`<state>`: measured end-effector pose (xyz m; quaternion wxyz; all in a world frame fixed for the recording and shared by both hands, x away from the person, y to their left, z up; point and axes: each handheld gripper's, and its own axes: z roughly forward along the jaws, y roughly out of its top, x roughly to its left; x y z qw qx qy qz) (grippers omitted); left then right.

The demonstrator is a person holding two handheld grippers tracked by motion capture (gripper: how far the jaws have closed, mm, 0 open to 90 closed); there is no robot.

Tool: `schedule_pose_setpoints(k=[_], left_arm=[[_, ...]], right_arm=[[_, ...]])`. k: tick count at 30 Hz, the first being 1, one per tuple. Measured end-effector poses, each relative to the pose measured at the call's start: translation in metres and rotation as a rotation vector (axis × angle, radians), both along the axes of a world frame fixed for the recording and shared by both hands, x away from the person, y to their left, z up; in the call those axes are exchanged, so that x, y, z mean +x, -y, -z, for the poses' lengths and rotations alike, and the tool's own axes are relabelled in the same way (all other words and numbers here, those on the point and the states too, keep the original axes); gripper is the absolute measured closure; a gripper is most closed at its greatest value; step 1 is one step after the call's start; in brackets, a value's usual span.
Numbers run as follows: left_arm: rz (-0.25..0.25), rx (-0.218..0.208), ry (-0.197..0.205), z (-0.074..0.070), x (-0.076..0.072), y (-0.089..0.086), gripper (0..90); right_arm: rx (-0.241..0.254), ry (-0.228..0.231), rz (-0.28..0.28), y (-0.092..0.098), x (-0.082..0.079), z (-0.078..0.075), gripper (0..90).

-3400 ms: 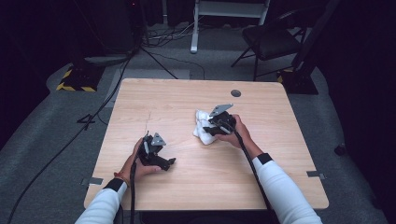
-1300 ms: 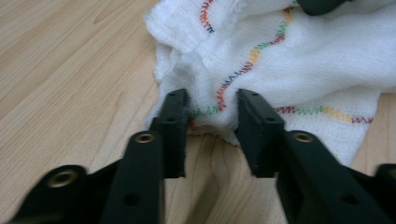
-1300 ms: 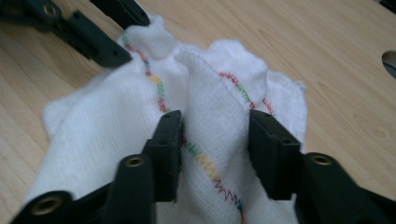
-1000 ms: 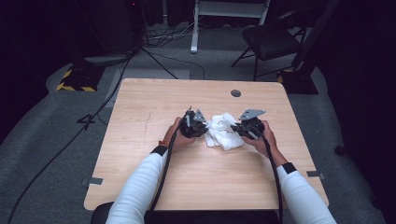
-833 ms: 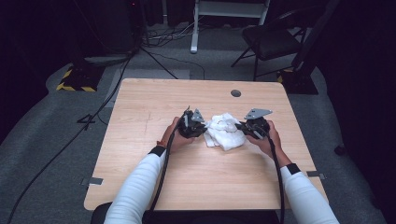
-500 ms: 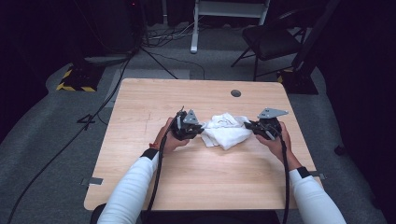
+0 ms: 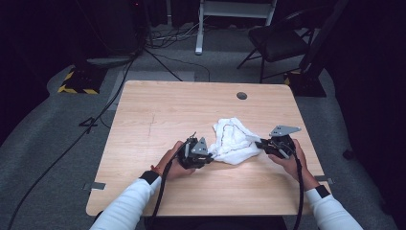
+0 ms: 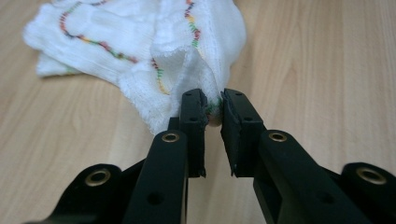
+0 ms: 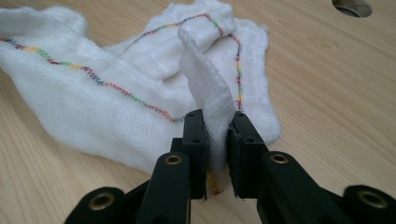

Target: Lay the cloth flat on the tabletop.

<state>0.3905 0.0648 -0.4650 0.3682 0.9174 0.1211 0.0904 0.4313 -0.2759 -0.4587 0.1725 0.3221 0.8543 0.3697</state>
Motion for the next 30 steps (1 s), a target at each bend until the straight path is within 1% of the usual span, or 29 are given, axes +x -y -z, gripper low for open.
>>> schedule_pose_setpoints(k=[5,6,7,8,10,11,12,13,14,15,16,18,20,21,23,25,27,28,30], left_arm=[[0.016,0.011,-0.006,0.003,-0.012,-0.001,84.6],[0.02,0.008,0.004,0.003,-0.014,-0.002,88.7],[0.024,0.007,0.006,0.003,-0.015,-0.003,88.7],[0.024,0.006,-0.001,0.003,-0.017,-0.003,89.1],[0.014,0.012,0.001,0.003,-0.017,-0.003,87.9],[0.007,0.014,0.002,0.003,-0.016,-0.004,81.5],[-0.006,0.011,0.005,0.003,-0.015,-0.004,76.7],[-0.023,0.008,0.005,0.003,-0.013,-0.004,68.6],[-0.059,0.002,-0.005,0.003,-0.011,-0.004,68.6],[-0.072,0.005,-0.018,0.003,-0.01,-0.005,61.8],[-0.079,0.009,-0.027,0.004,-0.009,-0.005,56.8],[-0.099,0.029,-0.043,0.007,-0.008,-0.003,41.6],[-0.083,0.03,-0.062,0.009,-0.007,-0.002,32.3],[-0.076,0.027,-0.065,0.01,-0.007,-0.001,30.5],[-0.073,0.033,-0.063,0.01,-0.006,0.0,30.4],[-0.079,0.031,-0.064,0.012,-0.005,0.003,30.7],[-0.065,0.044,-0.061,0.013,-0.005,0.004,41.7],[-0.055,0.044,-0.06,0.014,-0.005,0.004,44.5],[-0.031,0.058,-0.064,0.015,-0.005,0.004,53.8]], right_arm=[[-0.011,-0.021,-0.017,0.007,-0.009,0.004,82.3],[-0.025,-0.026,-0.029,0.009,-0.014,0.006,82.7],[-0.025,-0.026,-0.029,0.009,-0.014,0.006,82.7],[-0.031,-0.028,-0.03,0.009,-0.015,0.006,82.2],[-0.031,-0.032,-0.033,0.013,-0.019,0.007,78.8],[-0.037,-0.031,-0.028,0.017,-0.021,0.006,74.4],[-0.035,-0.032,-0.027,0.018,-0.022,0.006,72.3],[-0.026,-0.03,-0.028,0.02,-0.023,0.005,69.2],[-0.026,-0.03,-0.028,0.02,-0.023,0.005,69.2],[-0.019,-0.023,-0.025,0.021,-0.024,0.003,65.6],[-0.013,-0.015,-0.025,0.023,-0.024,0.002,62.2],[0.017,0.003,-0.032,0.023,-0.024,-0.003,55.8],[0.02,0.027,-0.038,0.021,-0.024,-0.006,52.8],[0.02,0.035,-0.05,0.019,-0.024,-0.007,51.7],[0.005,0.051,-0.066,0.014,-0.022,-0.007,49.9],[0.002,0.047,-0.076,0.009,-0.016,-0.006,48.0],[-0.022,0.052,-0.071,0.005,-0.009,-0.005,47.9],[-0.026,0.05,-0.07,0.004,-0.005,-0.005,47.9],[-0.016,0.044,-0.054,0.002,0.004,-0.004,48.2]])
